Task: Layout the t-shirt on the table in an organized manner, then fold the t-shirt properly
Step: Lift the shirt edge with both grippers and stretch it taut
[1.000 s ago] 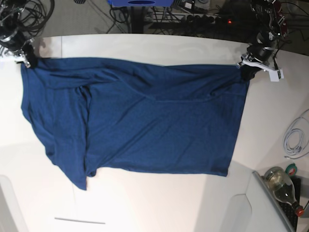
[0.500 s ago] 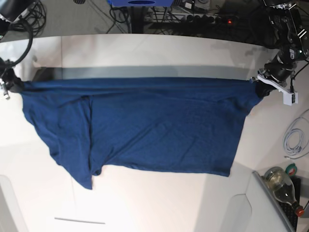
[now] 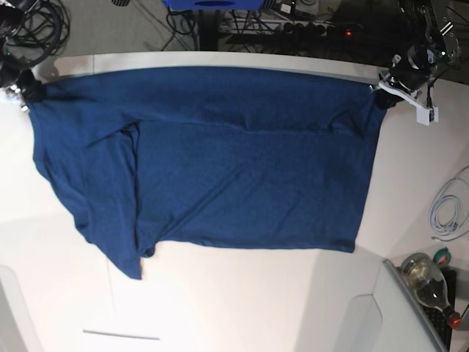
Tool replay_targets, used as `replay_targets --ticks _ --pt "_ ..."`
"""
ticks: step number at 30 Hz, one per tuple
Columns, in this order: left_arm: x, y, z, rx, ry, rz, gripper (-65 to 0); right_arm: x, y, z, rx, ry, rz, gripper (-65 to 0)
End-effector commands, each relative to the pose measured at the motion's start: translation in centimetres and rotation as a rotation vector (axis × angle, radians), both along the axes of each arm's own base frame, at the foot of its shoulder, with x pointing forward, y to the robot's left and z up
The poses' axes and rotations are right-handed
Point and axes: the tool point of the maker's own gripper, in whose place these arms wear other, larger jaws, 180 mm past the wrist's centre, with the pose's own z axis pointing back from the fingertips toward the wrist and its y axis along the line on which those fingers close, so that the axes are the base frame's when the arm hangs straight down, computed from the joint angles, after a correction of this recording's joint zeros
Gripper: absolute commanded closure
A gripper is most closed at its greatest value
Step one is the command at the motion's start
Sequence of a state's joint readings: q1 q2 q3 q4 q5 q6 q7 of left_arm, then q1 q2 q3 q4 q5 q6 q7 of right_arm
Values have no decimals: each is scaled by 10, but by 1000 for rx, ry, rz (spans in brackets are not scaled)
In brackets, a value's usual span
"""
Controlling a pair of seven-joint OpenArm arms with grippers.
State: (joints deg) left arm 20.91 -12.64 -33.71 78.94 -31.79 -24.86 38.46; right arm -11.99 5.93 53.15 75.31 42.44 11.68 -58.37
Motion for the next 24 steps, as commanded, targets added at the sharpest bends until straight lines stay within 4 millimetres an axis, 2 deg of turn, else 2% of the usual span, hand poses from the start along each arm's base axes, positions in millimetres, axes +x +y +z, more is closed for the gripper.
replay_targets --ticks 1,5,12,24 --pt "6 7 9 15 -33 3 0 5 -12 7 -50 -27 12 0" --pt "2 12 10 28 -65 24 0 -4 -12 3 -84 -2 54 0" --pt "-7 15 10 40 -75 33 0 -22 0 -5 -65 24 52 0" --pt "-7 16 10 43 -75 32 0 -28 5 -8 -56 34 49 0"
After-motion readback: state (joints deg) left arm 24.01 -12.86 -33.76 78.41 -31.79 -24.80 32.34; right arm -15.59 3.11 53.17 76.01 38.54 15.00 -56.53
